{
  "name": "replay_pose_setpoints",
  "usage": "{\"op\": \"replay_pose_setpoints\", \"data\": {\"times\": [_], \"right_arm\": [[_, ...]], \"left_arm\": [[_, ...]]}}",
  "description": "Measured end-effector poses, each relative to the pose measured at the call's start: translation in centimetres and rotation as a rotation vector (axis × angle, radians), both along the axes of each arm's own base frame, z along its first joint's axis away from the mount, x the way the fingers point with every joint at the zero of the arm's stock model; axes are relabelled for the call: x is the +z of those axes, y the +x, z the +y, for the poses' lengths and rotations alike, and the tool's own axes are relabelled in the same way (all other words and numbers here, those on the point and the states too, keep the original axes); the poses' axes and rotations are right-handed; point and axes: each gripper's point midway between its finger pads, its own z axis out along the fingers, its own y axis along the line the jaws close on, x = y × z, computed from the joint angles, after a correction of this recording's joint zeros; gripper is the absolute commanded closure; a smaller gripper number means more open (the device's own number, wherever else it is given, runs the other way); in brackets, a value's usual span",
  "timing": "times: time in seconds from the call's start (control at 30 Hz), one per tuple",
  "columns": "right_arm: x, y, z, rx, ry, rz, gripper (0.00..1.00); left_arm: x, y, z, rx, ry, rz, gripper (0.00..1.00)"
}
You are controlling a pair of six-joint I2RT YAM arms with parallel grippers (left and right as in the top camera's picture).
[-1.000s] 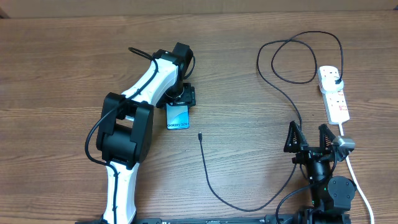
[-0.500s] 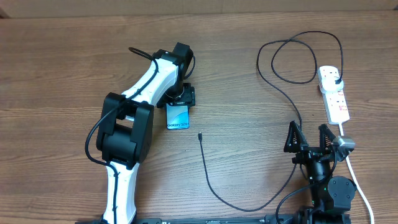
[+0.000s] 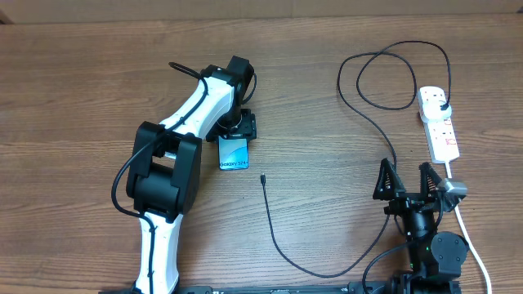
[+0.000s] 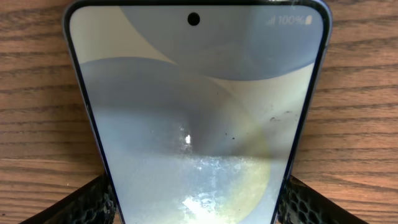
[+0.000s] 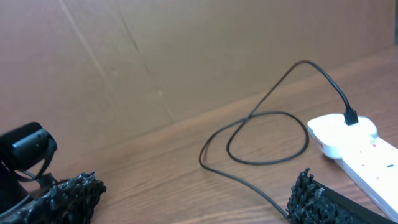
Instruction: Plug charger to phone and switch on socket
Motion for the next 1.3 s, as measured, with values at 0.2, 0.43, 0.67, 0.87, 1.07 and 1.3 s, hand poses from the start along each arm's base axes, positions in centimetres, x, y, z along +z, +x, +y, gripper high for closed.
{"op": "replay_pose_setpoints", "data": {"times": [0.2, 0.43, 0.67, 0.87, 1.07, 1.3], "right_arm": [[-0.2, -0.2, 1.7, 0.101, 0.001, 0.007, 0.0], [-0.2, -0.7, 3.2, 0.185, 0.007, 0.042, 0.0], [6.1, -2.2, 3.5, 0.195, -0.015, -0.013, 0.0], [8.8, -2.1, 3.5, 0.198, -0.013, 0.063, 0.0], [9.6, -1.1, 4.1, 0.244, 0.006, 0.242, 0.0], [9.1, -0.1, 5.1, 0.326, 0.042, 0.466, 0.0]], "left_arm": [[0.2, -0.1, 0.0, -0.013, -0.003, -0.008, 0.39], [0.2, -0.1, 0.1, -0.024, -0.002, -0.008, 0.36], [0.2, -0.2, 0.1, -0.025, 0.0, -0.008, 0.15], [0.1, -0.2, 0.1, -0.026, 0.001, -0.006, 0.16], [0.1, -0.4, 0.2, -0.027, 0.002, -0.005, 0.27], [0.1, -0.9, 0.1, -0.07, -0.005, 0.017, 0.42]]}}
